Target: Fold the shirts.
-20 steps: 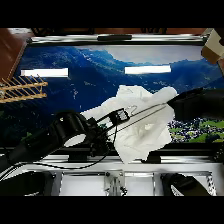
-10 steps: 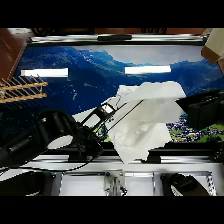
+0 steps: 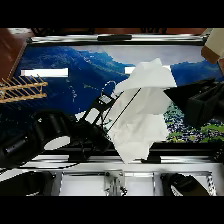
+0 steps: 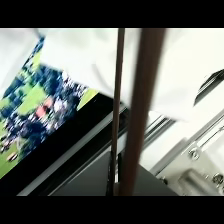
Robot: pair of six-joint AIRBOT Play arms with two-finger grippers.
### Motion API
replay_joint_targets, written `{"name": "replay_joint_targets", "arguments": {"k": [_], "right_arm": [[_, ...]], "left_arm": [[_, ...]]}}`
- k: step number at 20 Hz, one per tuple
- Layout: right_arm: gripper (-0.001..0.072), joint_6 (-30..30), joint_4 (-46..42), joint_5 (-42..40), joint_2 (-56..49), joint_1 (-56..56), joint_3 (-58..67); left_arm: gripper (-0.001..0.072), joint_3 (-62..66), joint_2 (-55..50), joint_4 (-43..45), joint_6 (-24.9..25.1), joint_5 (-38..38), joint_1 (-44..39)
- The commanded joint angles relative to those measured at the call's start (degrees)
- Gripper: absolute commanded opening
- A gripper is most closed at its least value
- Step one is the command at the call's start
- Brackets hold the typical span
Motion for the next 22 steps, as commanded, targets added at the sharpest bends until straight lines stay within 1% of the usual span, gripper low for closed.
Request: {"name": "replay_joint_targets", "arguments": {"k": [1, 2, 5, 7, 8, 10, 11, 15, 16, 18, 21, 22], "right_arm": [[0.0064, -0.3, 3.2, -0.6, -0.6, 0.1, 0.0], [0.0063, -0.3, 3.7, -0.5, -0.8, 0.1, -0.2], [0.0064, 0.2, 6.9, 0.9, -3.4, 0.1, -0.3], [0.0063, -0.4, 9.4, 1.1, -5.5, 0.1, -0.3], [0.0064, -0.5, 9.0, 1.0, -6.3, 0.1, -0.3], [0.0063, -0.2, 8.1, 1.0, -7.3, 0.1, -0.3], [0.0064, 0.0, 8.1, 1.0, -7.5, 0.1, -0.3], [0.0064, 1.0, 9.3, 1.2, -7.5, 0.1, -0.3], [0.0064, 1.6, 9.2, 1.3, -7.5, 0.1, -0.3], [0.0063, 2.3, 7.6, 2.4, -7.5, 0.1, -0.3], [0.0064, 3.0, 5.8, 5.5, -7.5, 0.1, -2.0], [0.0085, 3.0, 5.2, 6.2, -7.5, 0.0, -3.0]], "left_arm": [[0.0036, 0.0, -1.5, -1.0, -1.9, 7.4, 0.2], [0.0036, 0.0, -1.6, -1.0, -1.9, 8.7, 0.4], [0.0038, 0.0, -2.4, -1.8, 2.2, 11.0, 0.9], [0.0038, 0.0, -3.9, -4.3, 6.6, 9.0, 1.1], [0.0038, 0.0, -4.7, -4.7, 8.1, 6.9, 1.2], [0.0038, 0.0, -6.6, -4.5, 8.7, 3.1, 1.4], [0.0038, 0.0, -7.4, -4.4, 8.7, 2.6, 1.7], [0.0037, 0.0, -9.5, -4.4, 8.9, 2.7, 2.7], [0.0036, 0.0, -9.6, -4.4, 9.9, 2.7, 2.7], [0.0036, 0.0, -9.6, -4.4, 11.4, 2.6, 2.5], [0.0037, 0.0, -9.6, -3.8, 11.4, 2.6, 2.5], [0.0037, 0.0, -9.6, -3.8, 11.4, 2.6, 2.5]]}}
